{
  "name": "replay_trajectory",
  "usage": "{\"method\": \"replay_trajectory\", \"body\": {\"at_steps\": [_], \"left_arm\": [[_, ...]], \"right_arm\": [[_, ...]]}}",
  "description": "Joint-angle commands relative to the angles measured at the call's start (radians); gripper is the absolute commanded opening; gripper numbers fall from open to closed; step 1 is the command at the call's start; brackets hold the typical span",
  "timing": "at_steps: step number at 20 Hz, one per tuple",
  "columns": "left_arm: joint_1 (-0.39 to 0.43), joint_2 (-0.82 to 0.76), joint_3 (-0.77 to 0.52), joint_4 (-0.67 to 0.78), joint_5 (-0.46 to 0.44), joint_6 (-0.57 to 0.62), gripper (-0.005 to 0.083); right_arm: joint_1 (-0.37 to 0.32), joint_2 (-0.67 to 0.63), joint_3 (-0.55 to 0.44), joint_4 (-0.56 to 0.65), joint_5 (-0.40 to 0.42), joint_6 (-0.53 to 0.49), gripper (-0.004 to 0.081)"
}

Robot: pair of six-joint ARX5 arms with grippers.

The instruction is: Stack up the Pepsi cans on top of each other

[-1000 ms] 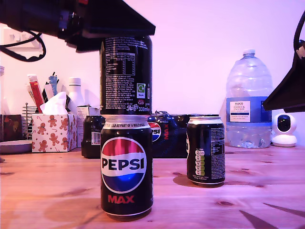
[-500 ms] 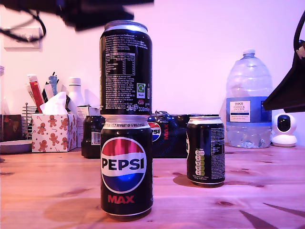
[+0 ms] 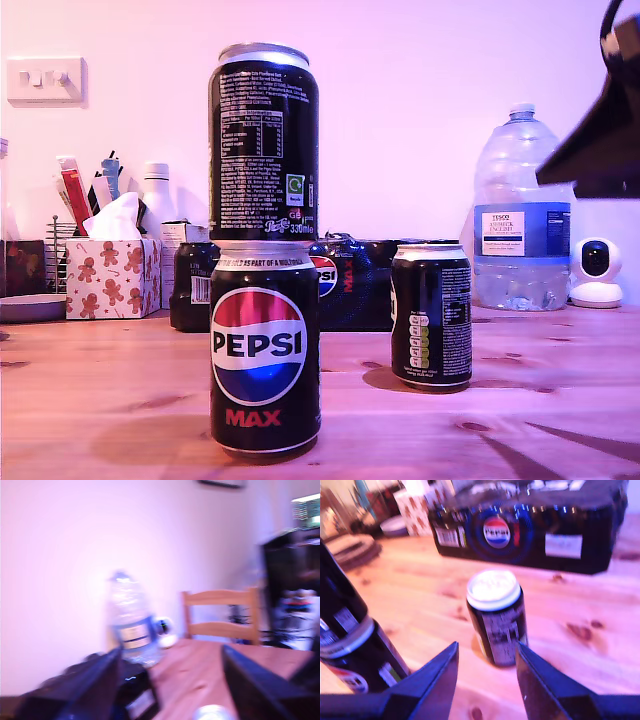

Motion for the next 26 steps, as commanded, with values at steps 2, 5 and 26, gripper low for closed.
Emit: {"method": "replay_trajectory", "body": {"at_steps": [2,5,26], "left_arm": [[0.021,-0.037,0.005,-0.068,-0.056,-0.006,-0.0021],[0.025,-0.041,0.005,-0.125,-0.074,-0.007,-0.0021],[0.081,-0.006,0.005,-0.251,-0.100,-0.006,-0.0021]], "right_arm": [[-0.001,0.068,-0.007,0.018,0.000,-0.002,0.0238],[-0.001,0.148,-0.007,0.079,0.000,-0.040,0.0189],[-0.001,0.692,-0.006,0.637,0.040,-0.105,0.0791]]}}
